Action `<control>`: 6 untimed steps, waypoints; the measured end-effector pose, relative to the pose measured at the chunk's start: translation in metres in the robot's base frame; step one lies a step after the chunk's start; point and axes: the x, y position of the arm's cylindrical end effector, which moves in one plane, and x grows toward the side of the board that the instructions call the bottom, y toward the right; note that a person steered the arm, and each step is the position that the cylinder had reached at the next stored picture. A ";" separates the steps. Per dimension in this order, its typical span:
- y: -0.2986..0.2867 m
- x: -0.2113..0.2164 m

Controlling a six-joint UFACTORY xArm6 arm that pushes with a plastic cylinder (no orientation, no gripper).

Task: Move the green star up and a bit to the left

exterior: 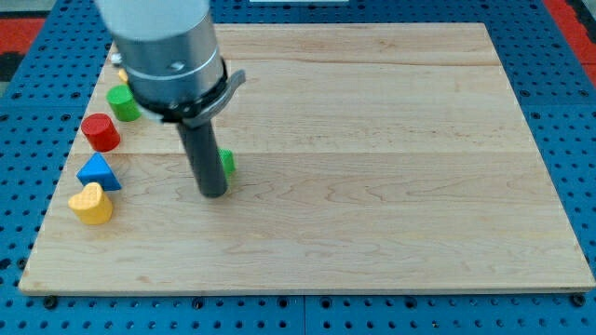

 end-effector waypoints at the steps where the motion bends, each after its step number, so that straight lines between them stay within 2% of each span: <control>1: 0.003 -0.021; 2: 0.001 -0.048; 3: 0.002 -0.057; 6: -0.001 -0.056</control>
